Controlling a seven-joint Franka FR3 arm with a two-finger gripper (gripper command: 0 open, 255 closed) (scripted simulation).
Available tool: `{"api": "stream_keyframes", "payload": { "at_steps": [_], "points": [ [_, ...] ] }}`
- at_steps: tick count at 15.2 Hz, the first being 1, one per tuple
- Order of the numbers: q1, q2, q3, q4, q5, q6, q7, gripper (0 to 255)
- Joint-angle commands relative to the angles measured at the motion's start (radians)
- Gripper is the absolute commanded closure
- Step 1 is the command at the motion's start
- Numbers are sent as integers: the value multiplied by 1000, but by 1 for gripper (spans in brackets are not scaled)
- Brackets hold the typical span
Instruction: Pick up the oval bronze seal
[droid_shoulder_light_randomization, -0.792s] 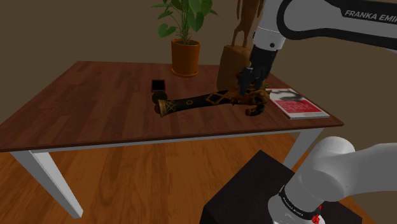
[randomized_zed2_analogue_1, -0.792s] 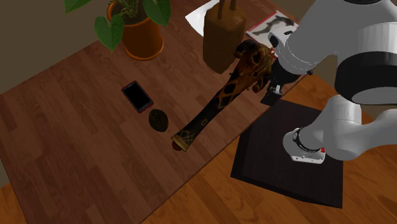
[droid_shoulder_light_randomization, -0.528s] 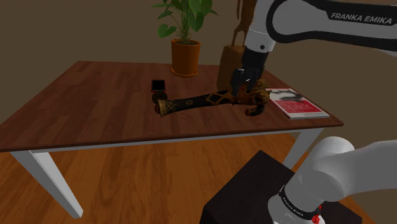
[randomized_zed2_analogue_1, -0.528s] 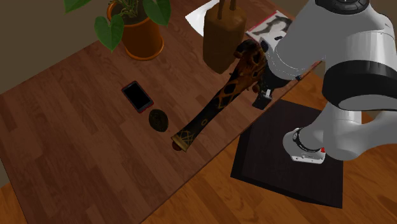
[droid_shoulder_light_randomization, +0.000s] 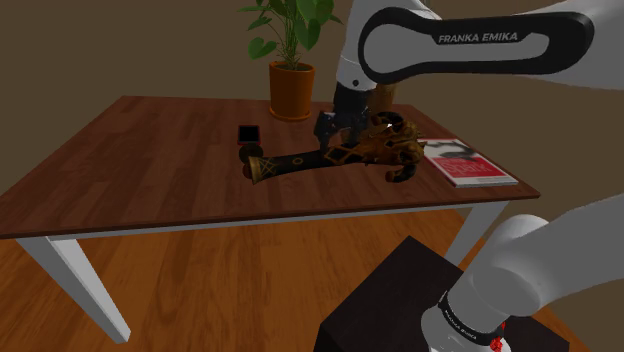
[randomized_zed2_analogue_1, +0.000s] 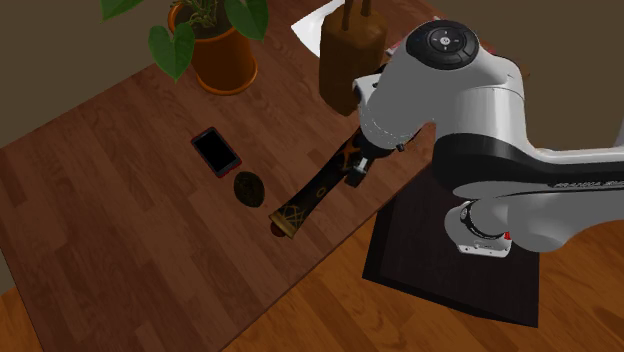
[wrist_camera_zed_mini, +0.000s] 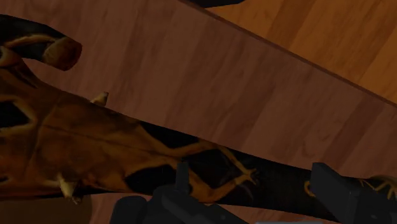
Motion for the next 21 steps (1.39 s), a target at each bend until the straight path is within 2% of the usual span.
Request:
{"api": "stream_keyframes", "payload": {
  "at_steps": [1, 6, 11, 16, 21],
  "points": [
    [-7, 68, 21, 35, -6, 46, 40, 0],
    [-20, 245, 76, 151, -44, 131, 156, 0],
    [-21, 432, 116, 304, -114, 182, 278, 0],
    [1, 629, 131, 498, -202, 195, 395, 0],
    [45, 826, 120, 730, -281, 169, 483, 0]
  ]
}}
